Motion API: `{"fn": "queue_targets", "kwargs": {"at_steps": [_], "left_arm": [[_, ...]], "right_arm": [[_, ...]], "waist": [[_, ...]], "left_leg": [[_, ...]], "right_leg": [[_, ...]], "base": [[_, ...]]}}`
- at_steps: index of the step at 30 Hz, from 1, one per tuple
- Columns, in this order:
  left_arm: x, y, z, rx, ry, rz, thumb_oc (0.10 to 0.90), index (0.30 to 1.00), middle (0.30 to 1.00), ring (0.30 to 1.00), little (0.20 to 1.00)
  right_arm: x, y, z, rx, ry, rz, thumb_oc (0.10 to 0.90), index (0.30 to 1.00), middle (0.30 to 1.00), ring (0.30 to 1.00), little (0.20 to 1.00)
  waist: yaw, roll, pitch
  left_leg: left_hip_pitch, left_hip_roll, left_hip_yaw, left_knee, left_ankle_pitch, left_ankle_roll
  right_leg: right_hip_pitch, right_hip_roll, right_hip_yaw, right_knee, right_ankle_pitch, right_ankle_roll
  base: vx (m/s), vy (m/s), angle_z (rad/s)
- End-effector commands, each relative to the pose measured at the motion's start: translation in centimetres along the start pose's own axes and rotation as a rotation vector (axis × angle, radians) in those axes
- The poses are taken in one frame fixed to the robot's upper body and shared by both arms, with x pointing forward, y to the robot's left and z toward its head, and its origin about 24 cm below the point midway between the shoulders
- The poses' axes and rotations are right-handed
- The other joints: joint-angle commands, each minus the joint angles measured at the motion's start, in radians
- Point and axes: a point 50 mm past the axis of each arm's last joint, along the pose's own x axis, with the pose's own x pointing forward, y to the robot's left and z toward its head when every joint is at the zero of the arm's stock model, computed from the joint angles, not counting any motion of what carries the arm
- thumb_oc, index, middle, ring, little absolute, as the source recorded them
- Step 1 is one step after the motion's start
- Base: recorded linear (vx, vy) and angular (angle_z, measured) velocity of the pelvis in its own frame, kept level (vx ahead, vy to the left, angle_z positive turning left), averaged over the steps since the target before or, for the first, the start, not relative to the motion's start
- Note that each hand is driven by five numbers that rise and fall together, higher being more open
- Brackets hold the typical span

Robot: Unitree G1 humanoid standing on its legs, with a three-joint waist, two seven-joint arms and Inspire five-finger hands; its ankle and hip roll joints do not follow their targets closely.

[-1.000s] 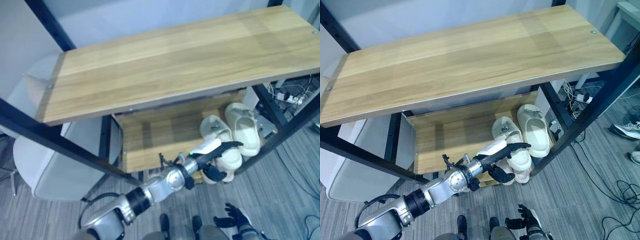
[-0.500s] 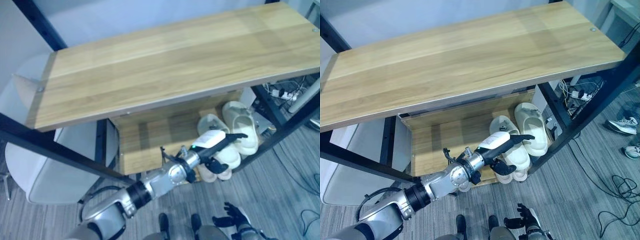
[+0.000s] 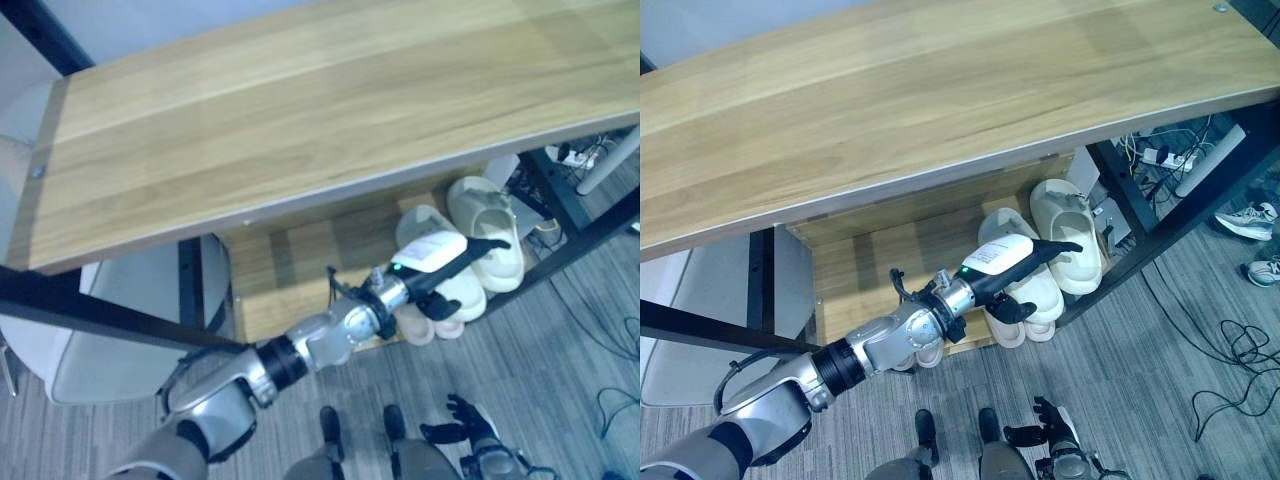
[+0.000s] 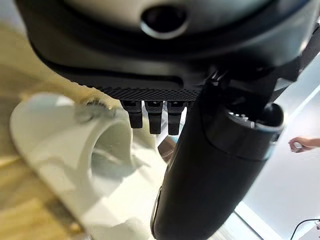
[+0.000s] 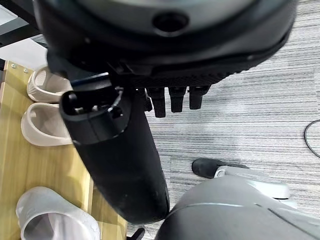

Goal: Arrange the slippers neatly on the shoe rack.

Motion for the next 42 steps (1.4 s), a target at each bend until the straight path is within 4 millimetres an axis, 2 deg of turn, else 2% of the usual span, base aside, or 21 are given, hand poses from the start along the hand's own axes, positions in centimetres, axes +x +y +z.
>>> {"fn": "queue_targets", "kwargs": {"at_steps": [1,10,16,18,22,30,31,32,33,34,35,36,39,40,41,42], "left_arm": [[4.0,4.9,4.8,0.074,-0.226,0.196,0.8,0.9,0.9,0.9,0.9],[4.7,5.9,5.0,0.127,-0.23,0.207,0.8,0.9,0.9,0.9,0.9],[4.4,6.5,5.1,0.081,-0.233,0.251,0.8,0.9,0.9,0.9,0.9],[4.2,7.7,6.5,0.109,-0.306,0.299,0.8,0.9,0.9,0.9,0.9],[3.9,9.0,7.5,0.13,-0.367,0.351,0.8,0.9,0.9,0.9,0.9],[3.1,9.5,7.9,0.093,-0.396,0.347,0.8,0.9,0.9,0.9,0.9],[2.7,9.7,7.3,0.041,-0.373,0.358,0.8,0.9,0.9,0.9,0.9],[2.4,9.7,6.9,0.008,-0.356,0.363,0.8,0.9,0.9,0.9,0.9],[1.9,9.7,6.3,0.011,-0.339,0.361,0.8,0.9,0.9,0.9,0.9],[1.8,9.7,5.9,0.001,-0.322,0.359,0.8,0.9,0.9,0.9,0.9],[1.6,9.7,5.5,-0.013,-0.308,0.358,0.8,0.9,0.9,0.9,0.9],[1.5,9.6,5.4,-0.016,-0.306,0.356,0.8,0.9,0.9,0.9,0.9],[1.5,8.1,4.4,-0.127,-0.24,0.318,0.8,0.9,0.9,0.9,0.9],[1.6,6.7,3.9,-0.199,-0.206,0.282,0.8,0.9,0.9,0.9,0.9],[1.6,6.7,3.9,-0.199,-0.206,0.282,0.8,0.9,0.9,0.9,0.9],[1.5,5.4,3.2,-0.264,-0.159,0.249,0.8,0.9,0.9,0.9,0.9]], "right_arm": [[-0.1,-1.4,0.3,0.02,-0.044,-0.044,0.8,0.9,0.9,0.9,0.9],[0.2,-1.7,0.7,0.017,-0.043,-0.059,0.8,0.9,0.9,0.9,0.9],[0.0,-1.6,0.1,0.027,-0.025,-0.066,0.8,0.9,0.9,0.9,0.9],[-0.1,-1.9,-0.1,0.045,-0.026,-0.074,0.8,0.9,0.9,0.9,0.9],[-0.1,-1.8,-0.1,0.042,-0.03,-0.062,0.8,0.9,0.9,0.9,0.9],[-0.2,-1.2,-0.3,0.049,-0.013,-0.042,0.8,0.9,0.9,0.9,0.9],[-0.6,0.5,-0.5,0.049,-0.016,0.001,0.8,0.9,0.9,0.9,0.9],[-0.6,0.2,-0.3,0.039,-0.035,-0.011,0.8,0.9,0.9,0.9,0.9],[-1.2,0.1,-1.4,-0.031,-0.023,-0.017,0.8,0.9,0.9,0.9,0.9],[-1.1,-0.3,-1.2,-0.046,-0.029,-0.036,0.8,0.9,0.9,0.9,0.9],[-2.0,1.0,-2.1,0.01,-0.026,0.031,0.8,0.9,0.9,0.9,0.9],[-2.1,1.0,-2.2,0.011,-0.022,0.034,0.8,0.9,0.9,0.9,0.9],[-2.0,0.5,-2.4,0.01,-0.01,0.004,0.8,0.9,0.9,0.9,0.9],[-2.1,1.5,-2.2,0.057,-0.015,0.042,0.8,0.9,0.9,0.9,0.9],[-2.1,1.5,-2.2,0.057,-0.015,0.042,0.8,0.9,0.9,0.9,0.9],[-2.0,1.0,-2.2,0.028,-0.011,0.016,0.8,0.9,0.9,0.9,0.9]], "waist": [[-0.008,-0.003,0.0],[-0.009,-0.003,0.017],[0.0,0.0,0.021],[0.002,0.0,0.017],[0.0,-0.002,0.002],[0.008,-0.005,-0.019],[0.006,0.0,-0.014],[0.006,-0.001,-0.012],[0.004,-0.001,-0.005],[0.004,-0.002,-0.002],[-0.001,-0.002,0.009],[0.0,-0.003,0.007],[0.002,-0.005,0.017],[0.001,-0.004,0.024],[0.001,-0.004,0.024],[0.001,-0.004,0.032]], "left_leg": [[-0.001,-0.016,-0.008,-0.009,-0.072,-0.015],[-0.029,-0.021,0.0,-0.009,-0.069,-0.011],[-0.029,-0.024,-0.001,-0.009,-0.069,-0.008],[-0.014,-0.025,-0.006,-0.009,-0.074,-0.007],[0.014,-0.024,-0.006,-0.009,-0.083,-0.008],[0.051,-0.024,-0.009,-0.009,-0.095,-0.007],[0.056,-0.024,-0.007,-0.009,-0.096,-0.006],[0.057,-0.023,-0.007,-0.009,-0.096,-0.005],[0.056,-0.023,-0.005,-0.009,-0.095,-0.005],[0.055,-0.022,-0.006,-0.009,-0.093,-0.004],[0.052,-0.021,-0.003,-0.009,-0.09,-0.004],[0.053,-0.022,-0.003,-0.009,-0.09,-0.004],[0.05,-0.022,-0.007,-0.009,-0.087,-0.002],[0.05,-0.023,-0.008,-0.008,-0.085,-0.001],[0.05,-0.023,-0.008,-0.008,-0.085,-0.001],[0.045,-0.024,-0.008,-0.008,-0.082,-0.001]], "right_leg": [[0.008,-0.03,-0.013,-0.108,-0.017,0.074],[-0.028,-0.033,-0.007,-0.1,-0.008,0.079],[-0.025,-0.036,-0.013,-0.095,-0.015,0.078],[-0.006,-0.038,-0.018,-0.09,-0.025,0.078],[0.024,-0.037,-0.023,-0.088,-0.036,0.077],[0.059,-0.035,-0.025,-0.084,-0.048,0.075],[0.059,-0.036,-0.026,-0.084,-0.046,0.075],[0.061,-0.036,-0.027,-0.083,-0.048,0.073],[0.059,-0.035,-0.024,-0.082,-0.046,0.074],[0.058,-0.034,-0.024,-0.082,-0.046,0.072],[0.055,-0.034,-0.023,-0.081,-0.045,0.073],[0.056,-0.034,-0.023,-0.081,-0.045,0.073],[0.055,-0.033,-0.025,-0.078,-0.046,0.07],[0.054,-0.033,-0.021,-0.077,-0.045,0.07],[0.054,-0.033,-0.021,-0.077,-0.045,0.07],[0.049,-0.034,-0.02,-0.076,-0.042,0.07]], "base": [[0.0,0.036,0.0],[0.0,0.01,-0.01],[0.0,0.006,-0.05],[0.02,0.011,0.04],[0.03,0.004,0.08],[0.01,0.0,0.02],[-0.03,0.023,-0.01],[-0.05,0.029,-0.02],[-0.05,0.009,-0.03],[-0.06,0.013,-0.05],[-0.05,0.007,-0.02],[-0.07,0.004,0.02],[-0.04,-0.005,-0.02],[0.0,0.0,0.0],[-0.04,0.009,0.04],[-0.04,0.005,0.01]]}}
